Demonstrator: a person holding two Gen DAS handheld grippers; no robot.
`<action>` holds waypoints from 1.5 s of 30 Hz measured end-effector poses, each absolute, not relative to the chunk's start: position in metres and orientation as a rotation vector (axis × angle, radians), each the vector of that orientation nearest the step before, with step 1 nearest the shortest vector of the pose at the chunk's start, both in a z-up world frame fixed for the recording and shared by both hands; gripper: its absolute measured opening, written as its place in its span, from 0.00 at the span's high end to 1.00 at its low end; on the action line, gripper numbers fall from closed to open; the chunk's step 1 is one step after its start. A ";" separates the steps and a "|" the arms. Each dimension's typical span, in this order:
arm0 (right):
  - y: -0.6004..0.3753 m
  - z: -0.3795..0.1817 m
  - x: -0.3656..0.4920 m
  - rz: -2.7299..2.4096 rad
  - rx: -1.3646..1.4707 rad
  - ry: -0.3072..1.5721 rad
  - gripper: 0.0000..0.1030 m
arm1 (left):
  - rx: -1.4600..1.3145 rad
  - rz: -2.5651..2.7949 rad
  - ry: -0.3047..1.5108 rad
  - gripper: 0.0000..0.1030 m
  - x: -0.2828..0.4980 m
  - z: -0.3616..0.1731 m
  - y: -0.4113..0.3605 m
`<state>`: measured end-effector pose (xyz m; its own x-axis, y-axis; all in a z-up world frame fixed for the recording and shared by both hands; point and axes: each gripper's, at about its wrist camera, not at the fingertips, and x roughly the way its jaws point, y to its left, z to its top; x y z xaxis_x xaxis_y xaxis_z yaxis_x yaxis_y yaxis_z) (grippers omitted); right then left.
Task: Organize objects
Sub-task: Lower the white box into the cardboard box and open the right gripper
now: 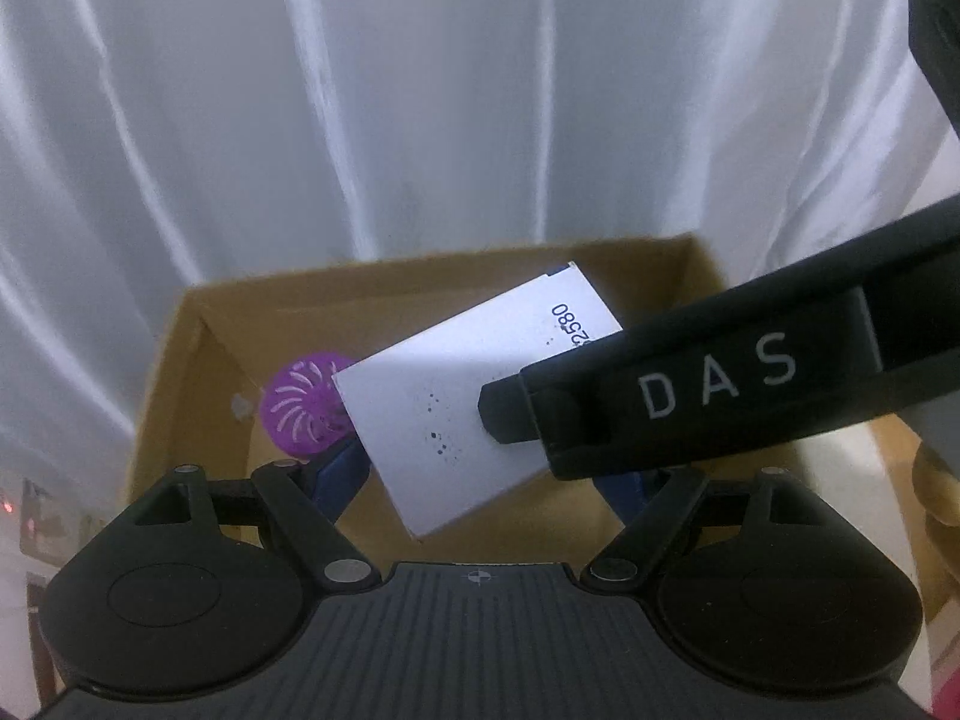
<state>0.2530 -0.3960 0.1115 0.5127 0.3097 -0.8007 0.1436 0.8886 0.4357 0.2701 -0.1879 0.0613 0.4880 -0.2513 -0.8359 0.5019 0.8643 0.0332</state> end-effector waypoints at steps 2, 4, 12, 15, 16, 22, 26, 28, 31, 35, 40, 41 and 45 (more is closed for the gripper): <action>-0.397 0.097 0.271 0.103 0.475 1.094 0.39 | 0.268 -0.470 1.023 0.22 0.291 0.048 -0.188; -0.397 0.085 0.284 0.099 0.461 1.137 0.39 | 0.244 -0.469 1.080 0.22 0.308 0.036 -0.188; -0.392 0.047 0.309 0.079 0.427 1.230 0.39 | 0.166 -0.445 1.234 0.22 0.340 0.001 -0.182; -0.393 0.043 0.309 0.064 0.423 1.213 0.40 | 0.138 -0.439 1.213 0.18 0.344 0.000 -0.176; -0.394 0.044 0.309 0.059 0.430 1.210 0.40 | 0.136 -0.431 1.200 0.17 0.343 0.002 -0.174; -0.396 0.062 0.289 0.026 0.466 1.149 0.39 | 0.054 -0.438 1.152 0.11 0.329 0.025 -0.154; -0.406 0.094 0.246 0.037 0.551 1.029 0.35 | -0.002 -0.457 1.054 0.07 0.297 0.059 -0.137; -0.410 0.115 0.214 0.047 0.590 0.948 0.33 | -0.025 -0.475 0.992 0.07 0.276 0.080 -0.136; -0.413 0.142 0.157 0.074 0.648 0.821 0.27 | -0.055 -0.507 0.884 0.04 0.250 0.116 -0.124; -0.410 0.162 0.086 0.081 0.667 0.690 0.16 | -0.086 -0.504 0.757 0.01 0.209 0.150 -0.109; -0.400 0.150 0.034 0.110 0.716 0.690 0.12 | -0.114 -0.410 0.672 0.00 0.148 0.153 -0.066; -0.395 0.143 0.030 0.122 0.733 0.703 0.12 | -0.127 -0.383 0.678 0.00 0.138 0.145 -0.057; -0.365 0.117 0.019 0.183 0.764 0.779 0.12 | -0.214 -0.285 0.749 0.00 0.103 0.097 -0.031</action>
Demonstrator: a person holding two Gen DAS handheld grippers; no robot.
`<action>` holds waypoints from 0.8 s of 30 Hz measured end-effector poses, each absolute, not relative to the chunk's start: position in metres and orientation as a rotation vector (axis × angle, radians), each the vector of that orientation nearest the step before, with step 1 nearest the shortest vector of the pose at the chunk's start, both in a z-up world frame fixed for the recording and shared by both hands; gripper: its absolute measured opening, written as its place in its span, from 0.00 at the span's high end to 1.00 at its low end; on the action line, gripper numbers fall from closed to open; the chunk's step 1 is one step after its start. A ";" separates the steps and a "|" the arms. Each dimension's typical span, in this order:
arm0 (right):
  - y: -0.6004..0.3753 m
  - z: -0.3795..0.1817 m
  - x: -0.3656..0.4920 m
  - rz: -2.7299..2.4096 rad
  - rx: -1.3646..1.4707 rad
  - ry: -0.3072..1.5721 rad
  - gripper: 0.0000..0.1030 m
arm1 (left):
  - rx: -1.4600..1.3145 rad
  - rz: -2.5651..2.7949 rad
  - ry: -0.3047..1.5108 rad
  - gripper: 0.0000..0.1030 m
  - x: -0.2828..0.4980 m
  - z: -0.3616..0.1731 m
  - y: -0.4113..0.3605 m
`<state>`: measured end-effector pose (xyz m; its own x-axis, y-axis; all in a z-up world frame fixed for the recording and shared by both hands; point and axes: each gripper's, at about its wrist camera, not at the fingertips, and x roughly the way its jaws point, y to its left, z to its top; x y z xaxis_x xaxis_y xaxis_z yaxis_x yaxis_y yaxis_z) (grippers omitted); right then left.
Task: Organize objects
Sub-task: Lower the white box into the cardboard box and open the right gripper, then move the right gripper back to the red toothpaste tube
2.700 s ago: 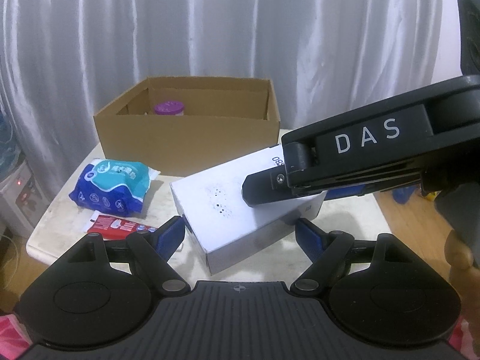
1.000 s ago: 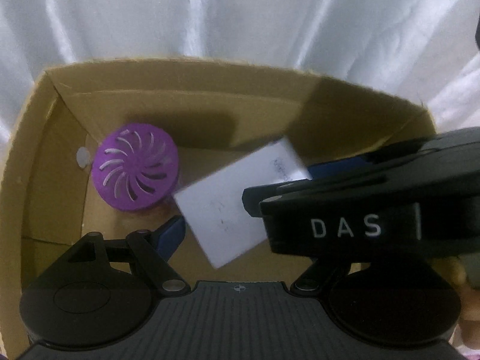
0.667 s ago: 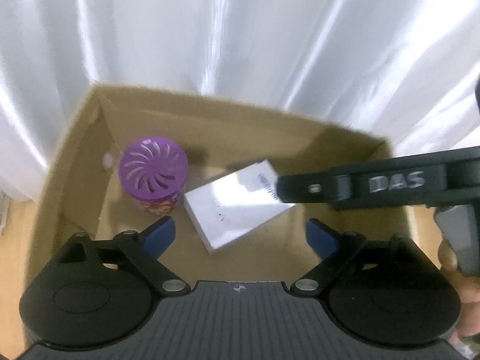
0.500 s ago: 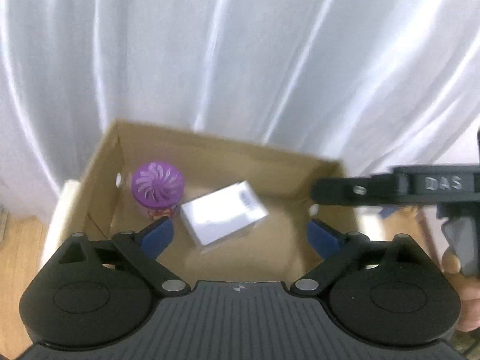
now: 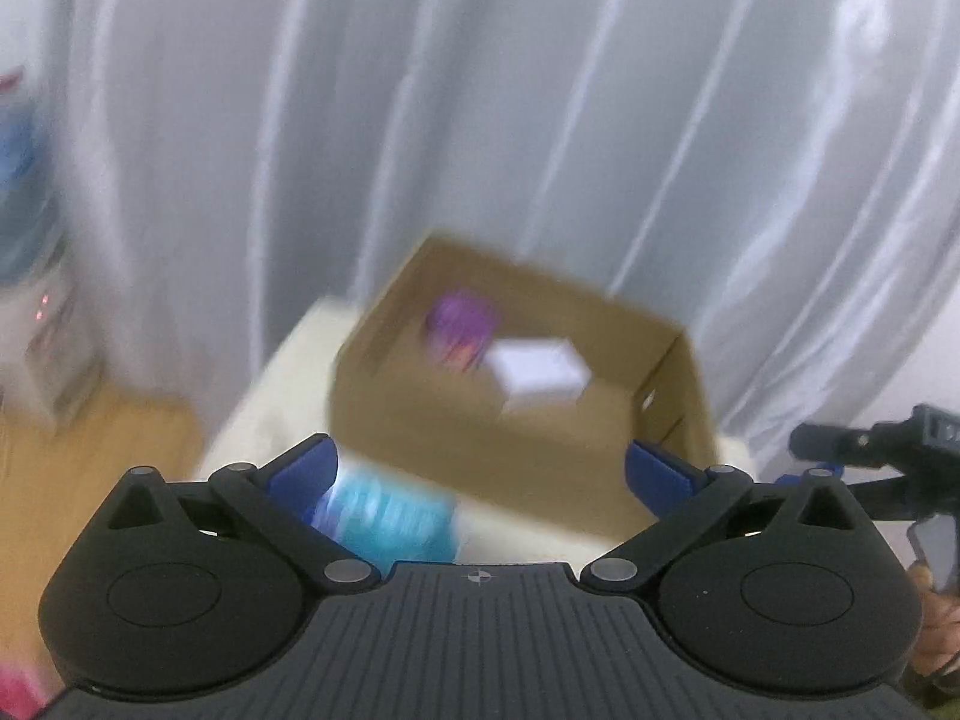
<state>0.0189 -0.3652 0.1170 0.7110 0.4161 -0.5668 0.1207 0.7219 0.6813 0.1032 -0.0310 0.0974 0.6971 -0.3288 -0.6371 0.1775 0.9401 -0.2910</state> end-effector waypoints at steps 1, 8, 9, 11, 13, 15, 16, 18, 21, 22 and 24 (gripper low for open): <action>-0.355 0.112 0.020 0.203 0.754 0.803 0.12 | -0.240 -0.269 0.775 0.00 0.094 0.084 -0.026; -0.280 0.084 0.033 0.333 0.607 0.955 0.12 | -0.284 -0.207 0.871 0.01 0.039 0.034 -0.020; -0.271 0.079 0.033 0.341 0.591 0.973 0.12 | -0.267 -0.205 0.874 0.01 0.030 0.033 -0.021; -0.256 0.070 0.031 0.367 0.563 1.003 0.13 | -0.240 -0.212 0.870 0.01 0.020 0.034 -0.024; -0.243 0.062 0.037 0.384 0.524 1.034 0.14 | -0.210 -0.218 0.865 0.01 0.013 0.026 -0.031; -0.232 0.057 0.040 0.392 0.479 1.049 0.17 | -0.181 -0.228 0.872 0.03 0.010 0.025 -0.035; -0.227 0.054 0.043 0.394 0.460 1.060 0.18 | -0.171 -0.236 0.878 0.05 0.010 0.023 -0.037; -0.219 0.049 0.050 0.404 0.441 1.082 0.20 | -0.169 -0.252 0.885 0.07 0.007 0.017 -0.038; -0.214 0.036 0.063 0.402 0.408 1.118 0.27 | -0.188 -0.274 0.893 0.15 0.009 0.010 -0.038; -0.211 0.034 0.066 0.399 0.391 1.127 0.29 | -0.191 -0.278 0.892 0.18 0.010 0.008 -0.038; -0.205 0.030 0.072 0.401 0.354 1.136 0.32 | -0.192 -0.282 0.894 0.23 0.012 0.005 -0.037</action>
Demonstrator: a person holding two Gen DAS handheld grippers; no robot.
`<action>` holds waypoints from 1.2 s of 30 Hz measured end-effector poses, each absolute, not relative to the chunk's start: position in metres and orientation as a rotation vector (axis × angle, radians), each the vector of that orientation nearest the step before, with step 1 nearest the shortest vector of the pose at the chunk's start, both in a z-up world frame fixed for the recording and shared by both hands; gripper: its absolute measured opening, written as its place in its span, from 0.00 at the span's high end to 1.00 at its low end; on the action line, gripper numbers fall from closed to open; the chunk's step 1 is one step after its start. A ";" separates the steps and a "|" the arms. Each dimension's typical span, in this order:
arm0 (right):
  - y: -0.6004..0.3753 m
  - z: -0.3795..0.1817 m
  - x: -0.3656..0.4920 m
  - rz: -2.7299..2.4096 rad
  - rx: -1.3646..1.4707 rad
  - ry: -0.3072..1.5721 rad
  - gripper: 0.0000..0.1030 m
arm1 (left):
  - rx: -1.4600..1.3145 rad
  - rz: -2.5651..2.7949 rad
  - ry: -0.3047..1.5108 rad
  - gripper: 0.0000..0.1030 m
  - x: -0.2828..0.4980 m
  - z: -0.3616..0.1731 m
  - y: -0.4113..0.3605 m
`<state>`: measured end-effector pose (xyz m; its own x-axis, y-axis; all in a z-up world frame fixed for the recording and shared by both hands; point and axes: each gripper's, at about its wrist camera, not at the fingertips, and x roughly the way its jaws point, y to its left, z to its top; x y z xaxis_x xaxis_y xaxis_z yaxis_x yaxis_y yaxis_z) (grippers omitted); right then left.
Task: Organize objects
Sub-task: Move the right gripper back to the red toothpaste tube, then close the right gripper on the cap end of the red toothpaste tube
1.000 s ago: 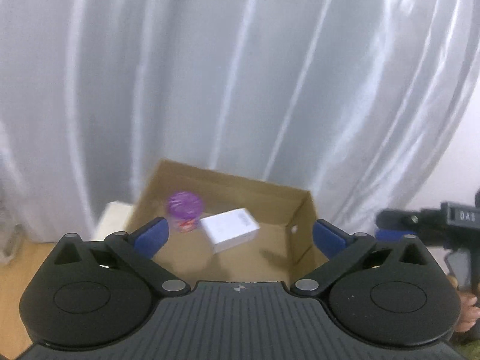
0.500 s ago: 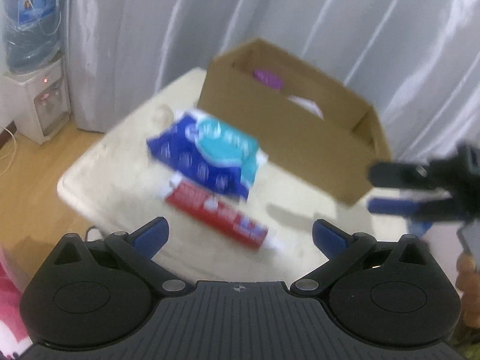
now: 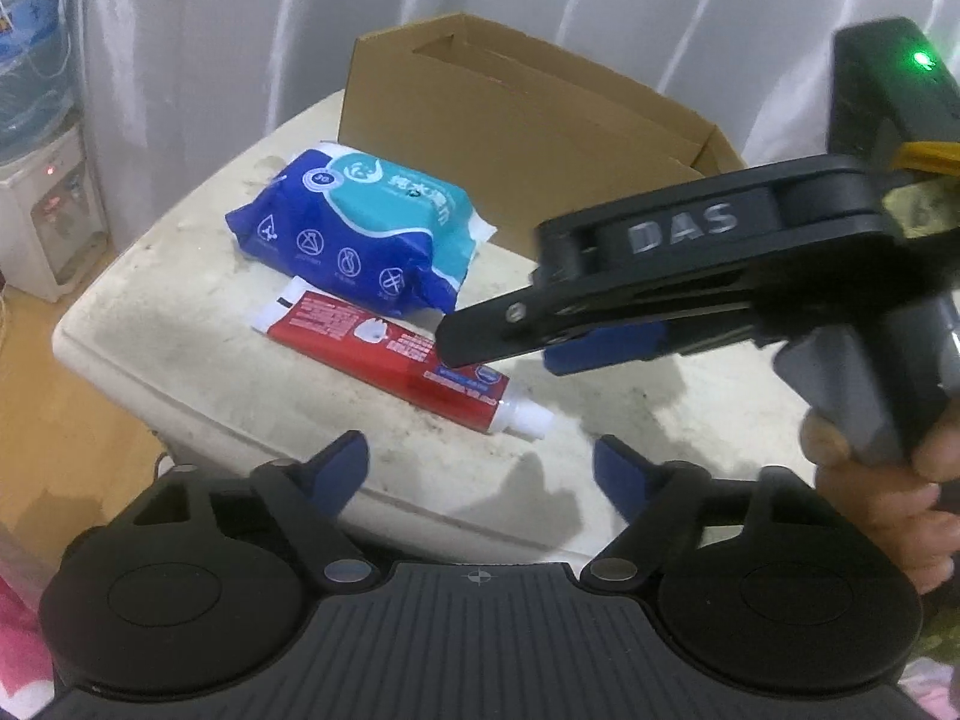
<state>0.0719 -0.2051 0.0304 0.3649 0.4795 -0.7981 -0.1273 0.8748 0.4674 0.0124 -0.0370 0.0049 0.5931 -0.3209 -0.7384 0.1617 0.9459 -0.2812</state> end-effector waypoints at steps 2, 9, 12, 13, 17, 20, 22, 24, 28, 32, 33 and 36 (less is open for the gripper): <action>-0.200 0.024 0.079 0.397 0.330 1.153 0.34 | -0.203 -0.288 0.900 0.26 0.015 0.001 -0.035; -0.192 0.014 0.090 0.407 0.302 1.202 0.41 | -0.220 -0.295 0.914 0.30 0.018 -0.006 -0.031; -0.188 0.012 0.091 0.405 0.284 1.214 0.43 | -0.233 -0.300 0.926 0.32 0.019 -0.009 -0.030; -0.186 0.011 0.091 0.403 0.274 1.216 0.44 | -0.237 -0.301 0.927 0.32 0.019 -0.009 -0.030; -0.184 0.012 0.090 0.400 0.256 1.214 0.44 | -0.243 -0.311 0.927 0.32 0.017 -0.009 -0.029; -0.183 0.012 0.089 0.392 0.245 1.212 0.49 | -0.278 -0.328 0.945 0.33 0.015 -0.010 -0.026; -0.182 0.012 0.088 0.386 0.246 1.221 0.57 | -0.295 -0.338 0.946 0.33 0.011 -0.010 -0.022; -0.181 0.011 0.086 0.394 0.263 1.237 0.63 | -0.295 -0.341 0.942 0.33 0.008 -0.009 -0.020; -0.176 0.011 0.078 0.407 0.255 1.234 0.65 | -0.345 -0.371 0.963 0.33 0.004 -0.010 -0.013; -0.176 0.010 0.071 0.416 0.268 1.237 0.68 | -0.370 -0.371 0.969 0.33 0.001 -0.010 -0.008; -0.176 0.010 0.069 0.417 0.274 1.240 0.68 | -0.368 -0.368 0.969 0.34 0.001 -0.010 -0.008; -0.178 0.010 0.062 0.419 0.300 1.251 0.69 | -0.380 -0.376 0.979 0.37 0.001 -0.010 -0.008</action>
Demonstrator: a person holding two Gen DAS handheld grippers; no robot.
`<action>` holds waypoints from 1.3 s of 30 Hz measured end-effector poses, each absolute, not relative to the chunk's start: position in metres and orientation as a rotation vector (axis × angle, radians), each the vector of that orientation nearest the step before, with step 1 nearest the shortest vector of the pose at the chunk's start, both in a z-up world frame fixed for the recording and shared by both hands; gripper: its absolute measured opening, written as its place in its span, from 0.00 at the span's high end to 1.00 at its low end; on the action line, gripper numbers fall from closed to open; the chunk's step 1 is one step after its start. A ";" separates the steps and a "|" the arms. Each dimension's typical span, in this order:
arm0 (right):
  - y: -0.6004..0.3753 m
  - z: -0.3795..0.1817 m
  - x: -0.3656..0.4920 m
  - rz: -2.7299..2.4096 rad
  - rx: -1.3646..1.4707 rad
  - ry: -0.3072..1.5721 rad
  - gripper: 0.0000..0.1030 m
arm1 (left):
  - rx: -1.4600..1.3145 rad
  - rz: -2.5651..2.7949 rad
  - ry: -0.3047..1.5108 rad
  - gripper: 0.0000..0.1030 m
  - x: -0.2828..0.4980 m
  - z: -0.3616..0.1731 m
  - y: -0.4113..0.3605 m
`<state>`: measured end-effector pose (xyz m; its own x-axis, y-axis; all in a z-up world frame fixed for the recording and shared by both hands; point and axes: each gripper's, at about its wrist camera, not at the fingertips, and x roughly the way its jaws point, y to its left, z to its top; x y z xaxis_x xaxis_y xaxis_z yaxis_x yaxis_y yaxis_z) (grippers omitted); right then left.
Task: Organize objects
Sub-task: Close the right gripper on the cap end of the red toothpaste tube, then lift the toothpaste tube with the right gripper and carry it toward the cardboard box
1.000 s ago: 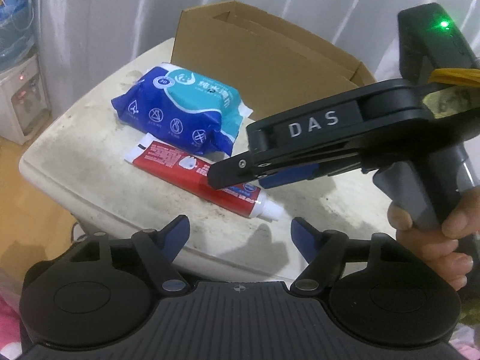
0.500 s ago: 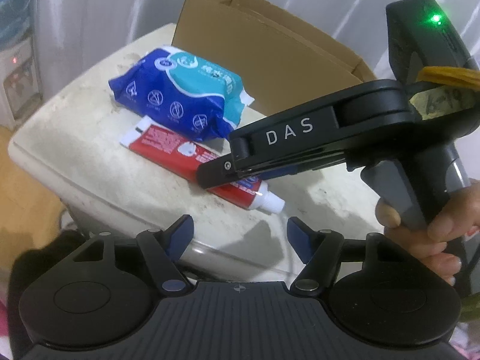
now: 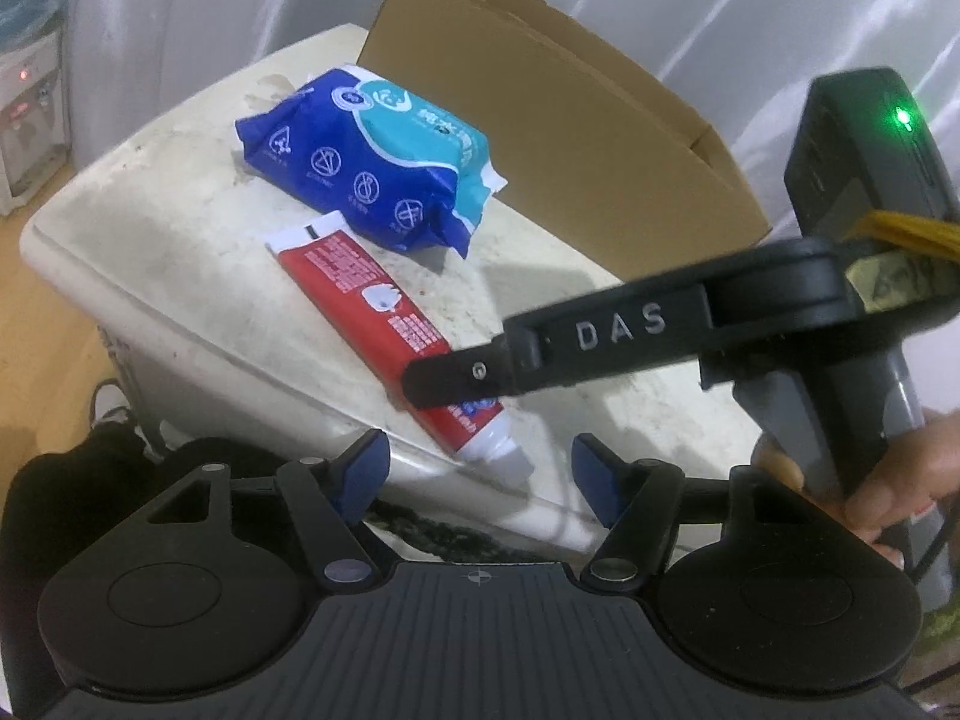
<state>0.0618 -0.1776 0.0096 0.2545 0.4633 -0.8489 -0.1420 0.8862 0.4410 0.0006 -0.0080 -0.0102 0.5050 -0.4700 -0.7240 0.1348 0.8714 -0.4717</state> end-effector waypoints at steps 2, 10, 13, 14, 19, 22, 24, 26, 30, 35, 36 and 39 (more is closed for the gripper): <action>-0.180 0.010 0.057 0.419 0.315 1.255 0.70 | -0.394 -0.380 0.994 0.39 0.001 -0.012 -0.007; -0.186 0.005 0.044 0.412 0.384 1.275 0.71 | -0.370 -0.347 1.056 0.53 0.005 -0.023 -0.009; -0.186 0.004 0.045 0.411 0.392 1.279 0.70 | -0.366 -0.348 1.058 0.54 0.005 -0.023 -0.009; -0.186 0.004 0.046 0.407 0.399 1.281 0.70 | -0.367 -0.349 1.058 0.54 0.004 -0.023 -0.009; -0.182 0.005 0.055 0.396 0.386 1.265 0.70 | -0.374 -0.350 1.057 0.54 0.005 -0.024 -0.009; -0.176 0.007 0.057 0.402 0.345 1.249 0.70 | -0.374 -0.349 1.059 0.55 0.005 -0.023 -0.008; -0.171 0.008 0.056 0.407 0.303 1.238 0.70 | -0.378 -0.348 1.061 0.55 0.005 -0.024 -0.008; -0.166 0.010 0.052 0.408 0.259 1.222 0.70 | -0.381 -0.347 1.062 0.55 0.005 -0.024 -0.008; -0.165 0.011 0.046 0.397 0.248 1.209 0.70 | -0.393 -0.353 1.083 0.54 0.006 -0.027 -0.008; -0.174 0.010 0.040 0.393 0.301 1.222 0.71 | -0.401 -0.370 1.107 0.53 0.006 -0.031 -0.011; -0.176 0.010 0.039 0.391 0.310 1.225 0.71 | -0.407 -0.373 1.114 0.53 0.006 -0.033 -0.012; -0.179 0.009 0.035 0.389 0.337 1.231 0.71 | -0.420 -0.375 1.129 0.54 0.007 -0.037 -0.014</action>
<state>0.0352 -0.1791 0.0086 0.2827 0.4618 -0.8407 -0.1049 0.8861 0.4515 0.0071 -0.0141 -0.0372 0.3814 -0.4903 -0.7837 0.0761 0.8615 -0.5020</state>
